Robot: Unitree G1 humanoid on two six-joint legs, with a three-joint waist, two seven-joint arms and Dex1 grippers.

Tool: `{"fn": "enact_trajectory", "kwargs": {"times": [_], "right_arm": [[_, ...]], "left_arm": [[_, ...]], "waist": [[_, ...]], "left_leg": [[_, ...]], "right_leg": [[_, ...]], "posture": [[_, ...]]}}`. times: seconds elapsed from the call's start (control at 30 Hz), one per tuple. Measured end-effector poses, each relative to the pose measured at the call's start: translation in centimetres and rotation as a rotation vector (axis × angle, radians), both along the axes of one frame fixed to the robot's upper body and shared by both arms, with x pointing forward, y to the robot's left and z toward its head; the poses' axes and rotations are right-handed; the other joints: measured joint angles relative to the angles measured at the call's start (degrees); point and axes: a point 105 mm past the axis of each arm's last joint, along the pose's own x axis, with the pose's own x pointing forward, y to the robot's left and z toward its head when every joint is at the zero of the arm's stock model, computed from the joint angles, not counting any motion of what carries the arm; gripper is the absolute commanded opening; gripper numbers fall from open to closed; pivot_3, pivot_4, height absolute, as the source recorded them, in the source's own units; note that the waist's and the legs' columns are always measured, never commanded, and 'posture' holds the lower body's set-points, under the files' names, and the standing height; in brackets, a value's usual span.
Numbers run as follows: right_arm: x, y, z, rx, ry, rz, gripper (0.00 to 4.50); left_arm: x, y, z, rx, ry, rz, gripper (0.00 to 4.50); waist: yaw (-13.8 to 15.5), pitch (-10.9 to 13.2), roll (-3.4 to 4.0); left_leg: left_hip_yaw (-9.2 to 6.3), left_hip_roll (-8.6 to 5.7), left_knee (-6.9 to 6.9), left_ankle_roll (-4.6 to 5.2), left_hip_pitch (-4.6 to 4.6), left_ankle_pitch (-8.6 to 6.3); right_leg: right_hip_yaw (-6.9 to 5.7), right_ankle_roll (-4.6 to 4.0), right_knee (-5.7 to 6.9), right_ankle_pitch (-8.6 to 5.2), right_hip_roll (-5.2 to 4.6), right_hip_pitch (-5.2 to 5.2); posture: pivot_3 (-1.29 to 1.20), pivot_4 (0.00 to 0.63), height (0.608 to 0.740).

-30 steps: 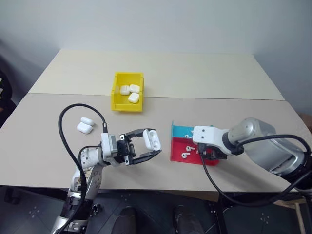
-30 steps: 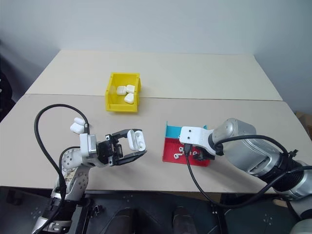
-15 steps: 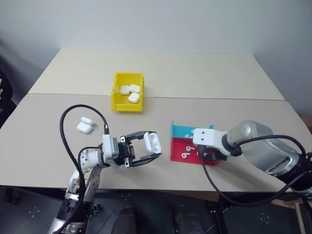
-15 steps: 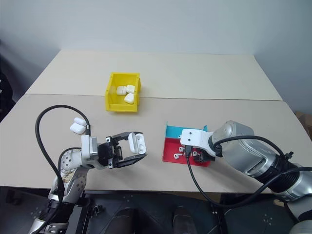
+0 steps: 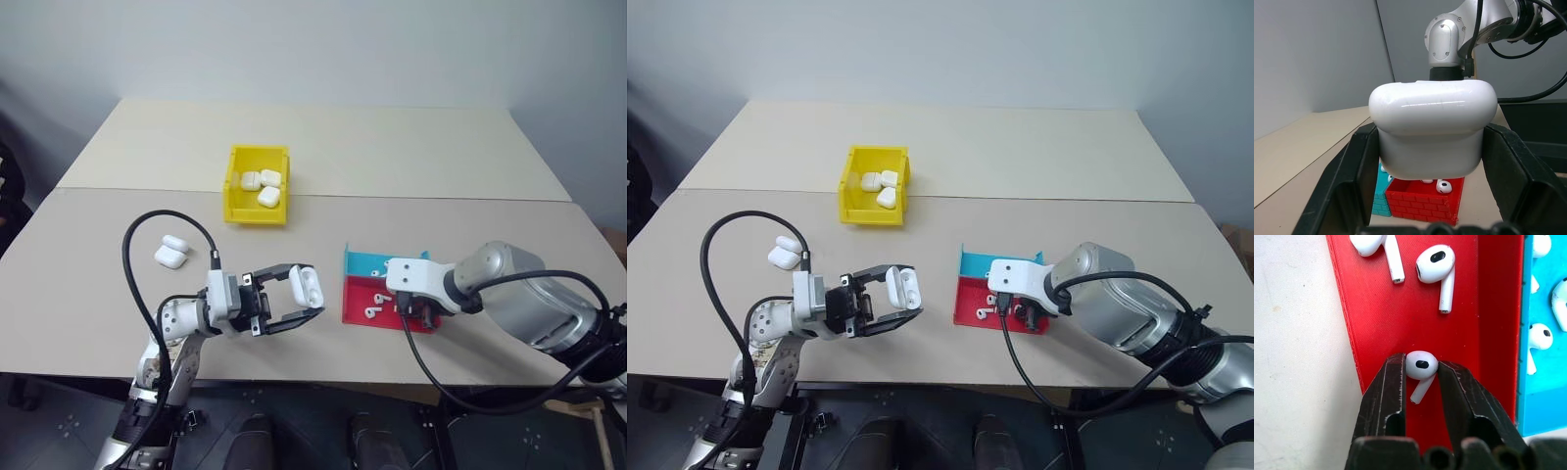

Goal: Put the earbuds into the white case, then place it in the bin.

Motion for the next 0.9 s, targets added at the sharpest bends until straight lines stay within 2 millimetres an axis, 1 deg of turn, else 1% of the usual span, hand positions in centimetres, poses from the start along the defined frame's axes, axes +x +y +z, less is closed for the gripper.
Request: {"fn": "enact_trajectory", "kwargs": {"times": [0.23, 0.37, 0.7, 0.77, 0.8, 0.83, 0.9], "right_arm": [[0.2, 0.0, 0.0, -0.007, -0.012, 0.003, 1.41], [0.2, 0.1, 0.1, -0.008, -0.015, 0.014, 0.64], [0.0, 0.1, 0.1, -0.006, -0.015, 0.018, 0.64], [-0.7, 0.6, 1.1, 0.053, -0.02, 0.025, 0.64], [-0.9, 1.0, 2.4, 0.112, -0.042, 0.034, 0.64], [-1.0, 1.3, 3.9, 0.173, -0.077, 0.046, 0.64], [-1.4, 1.7, 8.1, 0.343, -0.2, 0.077, 0.64]], "left_arm": [[0.1, 0.0, 0.0, -0.002, 0.001, 0.008, 2.8], [0.1, 0.0, 0.0, -0.001, 0.001, 0.011, 2.8], [0.1, -0.1, 0.1, -0.005, -0.001, 0.006, 2.8], [0.1, -0.2, 0.4, -0.016, -0.006, -0.003, 2.8], [0.2, -0.4, 0.7, -0.029, -0.006, -0.015, 2.8], [0.1, -0.5, 1.1, -0.045, -0.009, -0.025, 2.8], [0.0, -0.9, 2.1, -0.073, -0.013, -0.057, 2.8]], "waist": [[0.0, 0.0, 0.0], [0.0, 0.0, 0.0], [0.0, 0.0, 0.0], [0.1, 0.0, 0.0], [0.1, 0.0, 0.0], [0.2, 0.0, 0.0], [0.3, 0.0, -0.02]], "left_leg": [[0.0, 0.0, 0.0, 0.0, 0.0, 0.0], [0.0, 0.0, 0.0, 0.0, 0.0, 0.0], [0.0, 0.0, 0.0, 0.0, -0.01, 0.0], [-0.01, 0.0, 0.0, 0.0, -0.09, 0.0], [-0.01, 0.0, 0.0, 0.0, -0.09, 0.0], [-0.02, 0.0, 0.0, 0.0, -0.12, 0.0], [-0.08, 0.0, -0.01, 0.01, -0.1, 0.0]], "right_leg": [[0.0, 0.0, 0.0, 0.0, 0.0, 0.0], [0.0, 0.0, -0.01, 0.0, 0.0, 0.0], [0.0, 0.0, -0.01, 0.0, 0.0, 0.0], [-0.01, 0.0, -0.01, 0.0, 0.0, -0.07], [-0.01, 0.0, -0.01, 0.0, 0.0, -0.07], [-0.02, 0.01, -0.01, 0.0, 0.0, -0.07], [-0.08, 0.02, -0.09, 0.01, 0.0, 0.02]], "posture": [[0.0, 0.15, 0.74], [0.0, 0.15, 0.74], [0.0, 0.15, 0.74], [0.0, 0.15, 0.74], [0.0, 0.15, 0.74], [0.0, 0.15, 0.74], [0.0, 0.15, 0.74]]}}
